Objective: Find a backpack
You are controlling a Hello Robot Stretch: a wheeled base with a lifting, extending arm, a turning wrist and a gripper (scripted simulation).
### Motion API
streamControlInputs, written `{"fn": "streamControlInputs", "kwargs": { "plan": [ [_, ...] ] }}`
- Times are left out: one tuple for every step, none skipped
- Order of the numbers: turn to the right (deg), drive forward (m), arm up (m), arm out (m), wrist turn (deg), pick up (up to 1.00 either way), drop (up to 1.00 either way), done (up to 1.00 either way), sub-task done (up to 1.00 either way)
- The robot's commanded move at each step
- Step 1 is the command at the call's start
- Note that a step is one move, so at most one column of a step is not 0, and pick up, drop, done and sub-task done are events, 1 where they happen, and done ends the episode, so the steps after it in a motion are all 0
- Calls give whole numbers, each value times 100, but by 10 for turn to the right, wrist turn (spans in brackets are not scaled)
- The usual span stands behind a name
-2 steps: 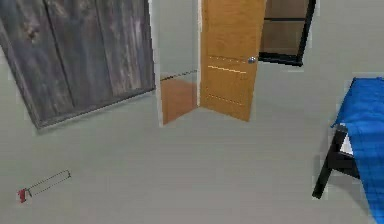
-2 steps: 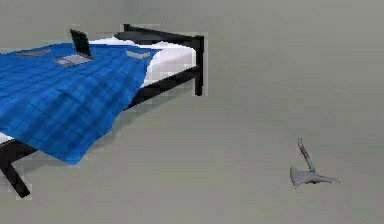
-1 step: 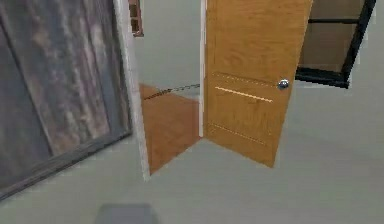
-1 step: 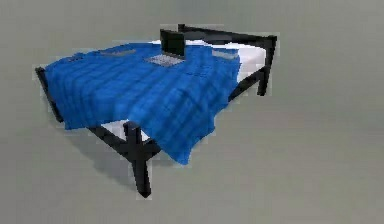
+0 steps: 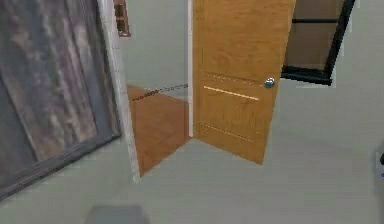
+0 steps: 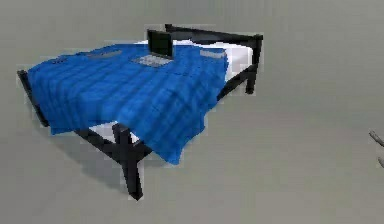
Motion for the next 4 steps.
{"fn": "streamControlInputs", "kwargs": {
  "plan": [
    [0,100,0,0,0,0,0,0,0],
    [0,75,0,0,0,0,0,0,0],
    [-450,0,0,0,0,0,0,0,0],
    [-60,0,0,0,0,0,0,0,0]
  ]
}}
